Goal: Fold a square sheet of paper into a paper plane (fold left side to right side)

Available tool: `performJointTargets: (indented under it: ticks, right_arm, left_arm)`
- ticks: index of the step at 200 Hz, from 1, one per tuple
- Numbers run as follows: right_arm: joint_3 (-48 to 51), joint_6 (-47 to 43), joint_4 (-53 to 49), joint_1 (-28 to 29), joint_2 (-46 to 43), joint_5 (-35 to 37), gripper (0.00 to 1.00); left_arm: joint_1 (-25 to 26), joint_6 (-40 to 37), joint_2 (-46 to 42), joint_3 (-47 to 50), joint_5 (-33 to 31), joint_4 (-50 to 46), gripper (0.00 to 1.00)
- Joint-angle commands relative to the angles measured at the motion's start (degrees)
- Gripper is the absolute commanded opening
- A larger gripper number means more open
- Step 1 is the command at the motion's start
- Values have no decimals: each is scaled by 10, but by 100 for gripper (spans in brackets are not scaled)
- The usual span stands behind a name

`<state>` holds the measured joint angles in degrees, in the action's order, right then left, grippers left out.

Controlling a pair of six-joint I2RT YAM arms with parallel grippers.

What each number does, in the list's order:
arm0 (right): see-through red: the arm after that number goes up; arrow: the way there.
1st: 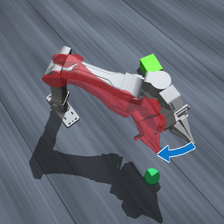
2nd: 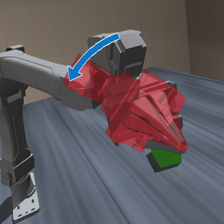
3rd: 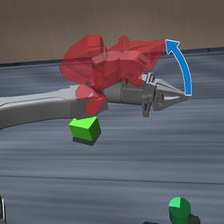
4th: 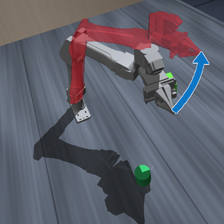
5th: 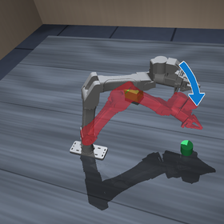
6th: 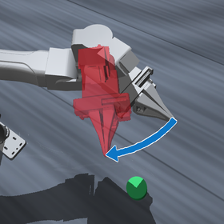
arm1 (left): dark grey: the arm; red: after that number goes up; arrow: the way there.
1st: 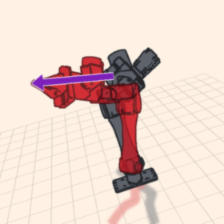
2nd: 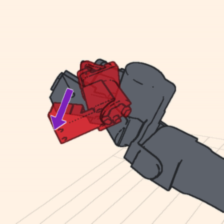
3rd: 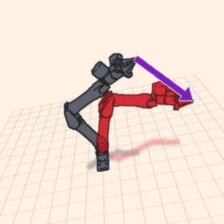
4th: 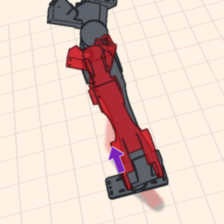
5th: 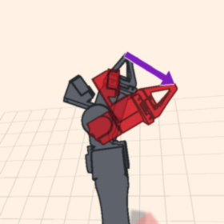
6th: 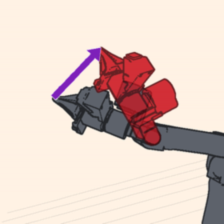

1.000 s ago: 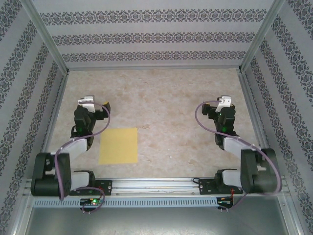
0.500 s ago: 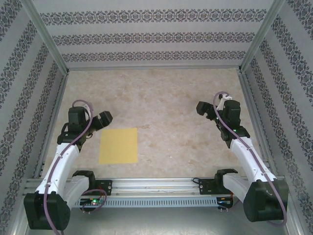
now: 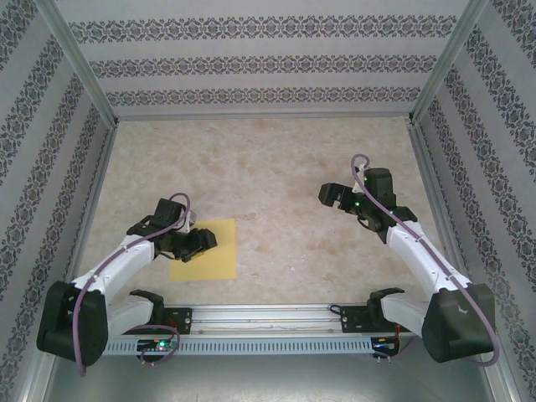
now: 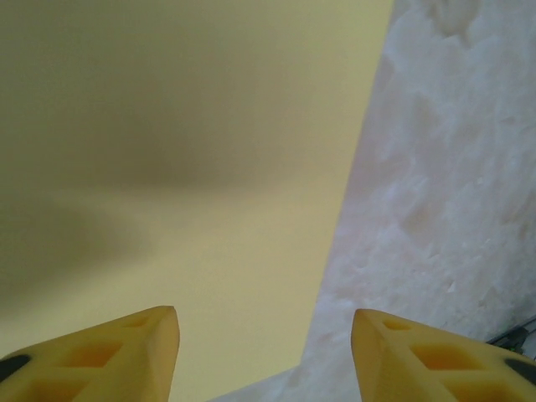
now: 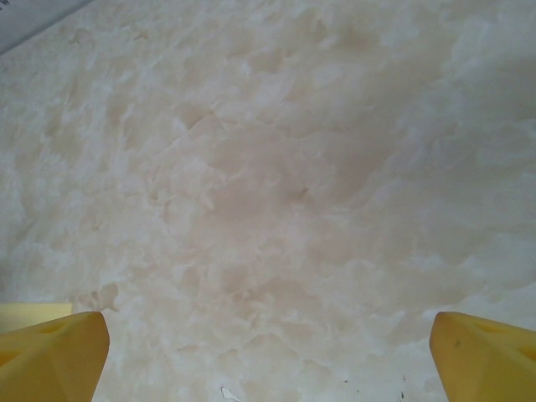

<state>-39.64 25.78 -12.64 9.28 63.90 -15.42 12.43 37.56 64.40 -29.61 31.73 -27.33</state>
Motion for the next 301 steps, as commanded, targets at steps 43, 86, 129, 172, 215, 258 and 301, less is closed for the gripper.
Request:
performJointTargets:
  ticks: [43, 86, 129, 172, 215, 258, 301]
  right_arm:
    - [-11, 0, -27, 8, -17, 31, 98]
    - [-12, -4, -32, 8, -21, 44, 98]
    - [-14, -11, -39, 9, -24, 54, 98]
    - [-24, -23, -60, 9, -12, 67, 98]
    - [-41, -28, -89, 9, 8, 70, 97]
    - [-74, -29, -106, 24, 49, 67, 94]
    - [-148, -40, -116, 88, 134, 100, 94]
  left_arm:
    - [20, 37, 90, 14, -7, 132, 45]
    - [56, 56, 185, -15, -10, 193, 38]
    - [108, 98, 288, -84, -32, 251, 36]
    - [142, 122, 374, -182, -57, 271, 35]
    - [153, 135, 433, -248, -51, 297, 35]
    - [155, 135, 424, -273, -25, 321, 36]
    - [134, 103, 339, -263, -34, 290, 40]
